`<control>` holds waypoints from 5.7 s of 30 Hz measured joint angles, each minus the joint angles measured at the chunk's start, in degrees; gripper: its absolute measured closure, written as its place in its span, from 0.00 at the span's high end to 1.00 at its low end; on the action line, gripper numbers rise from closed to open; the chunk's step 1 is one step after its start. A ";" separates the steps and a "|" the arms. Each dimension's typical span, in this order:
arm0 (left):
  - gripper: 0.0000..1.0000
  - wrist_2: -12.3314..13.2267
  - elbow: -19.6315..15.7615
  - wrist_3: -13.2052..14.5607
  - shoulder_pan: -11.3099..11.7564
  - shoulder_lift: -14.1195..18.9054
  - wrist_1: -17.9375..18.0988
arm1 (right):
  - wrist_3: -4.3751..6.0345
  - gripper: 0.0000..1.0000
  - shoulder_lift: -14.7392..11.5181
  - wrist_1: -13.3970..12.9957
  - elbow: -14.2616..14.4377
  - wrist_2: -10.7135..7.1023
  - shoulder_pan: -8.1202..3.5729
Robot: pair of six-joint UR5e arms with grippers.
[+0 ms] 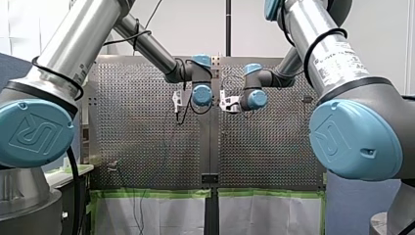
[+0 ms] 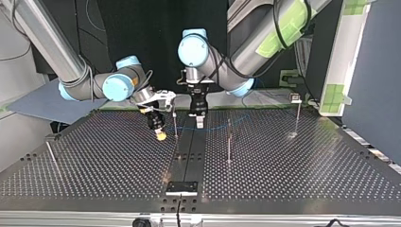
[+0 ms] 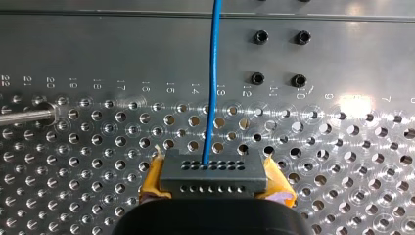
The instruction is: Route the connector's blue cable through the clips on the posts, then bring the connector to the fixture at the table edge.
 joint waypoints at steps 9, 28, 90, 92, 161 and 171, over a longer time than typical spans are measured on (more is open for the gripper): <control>1.00 -0.92 3.96 0.34 0.49 -3.34 -1.77 | 0.00 0.00 0.00 0.08 0.00 0.00 0.18; 1.00 -4.66 6.34 1.77 1.99 -3.82 -3.93 | 0.00 0.00 0.00 -0.04 0.00 0.00 0.01; 0.25 -6.18 8.02 8.62 3.69 -7.86 -2.07 | 0.00 0.00 0.00 0.32 0.00 0.00 0.32; 0.21 -6.19 8.08 8.34 3.68 -7.87 -2.07 | 0.00 0.00 -0.01 0.32 0.00 0.00 0.31; 0.04 -13.19 1.79 5.66 -5.20 -7.88 -1.04 | -4.29 0.00 -5.71 0.57 10.82 3.34 0.16; 0.04 -12.82 -1.51 6.13 -4.84 -7.88 2.66 | -4.05 0.00 -7.41 -0.65 15.58 3.63 0.23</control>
